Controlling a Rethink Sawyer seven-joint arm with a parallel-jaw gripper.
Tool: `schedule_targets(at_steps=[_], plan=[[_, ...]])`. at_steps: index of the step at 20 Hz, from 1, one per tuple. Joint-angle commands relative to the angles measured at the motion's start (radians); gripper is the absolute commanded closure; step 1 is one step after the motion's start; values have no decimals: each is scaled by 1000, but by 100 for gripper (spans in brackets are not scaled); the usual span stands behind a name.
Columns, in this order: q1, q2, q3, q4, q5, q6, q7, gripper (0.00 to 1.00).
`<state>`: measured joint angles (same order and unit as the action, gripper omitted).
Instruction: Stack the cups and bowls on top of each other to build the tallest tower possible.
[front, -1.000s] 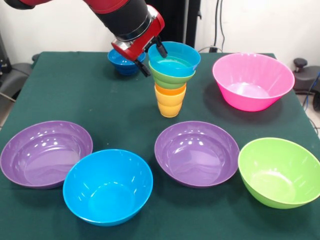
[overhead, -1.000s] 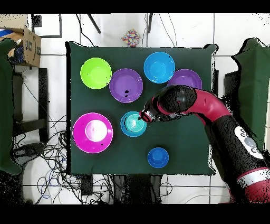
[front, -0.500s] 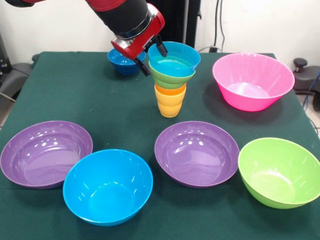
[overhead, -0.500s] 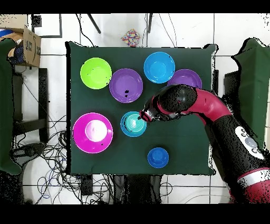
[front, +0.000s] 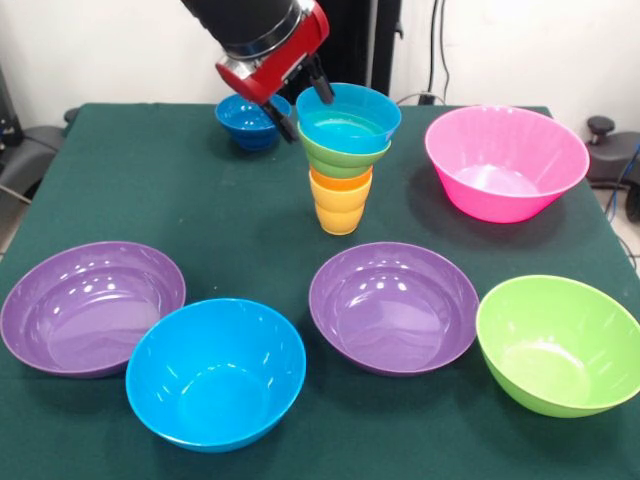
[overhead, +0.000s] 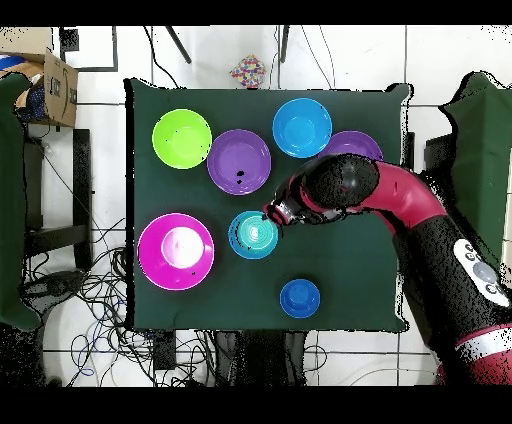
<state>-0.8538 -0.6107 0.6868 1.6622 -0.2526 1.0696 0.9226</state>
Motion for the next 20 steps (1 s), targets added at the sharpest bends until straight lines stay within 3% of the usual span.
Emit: schedule_targets(at_steps=[1,11,20], plan=[[41,-21,11,-60,17,-51,98,0],[106,-8,-13,-205,7,23,88,0],[200,-41,-39,-290,18,44,165,0]])
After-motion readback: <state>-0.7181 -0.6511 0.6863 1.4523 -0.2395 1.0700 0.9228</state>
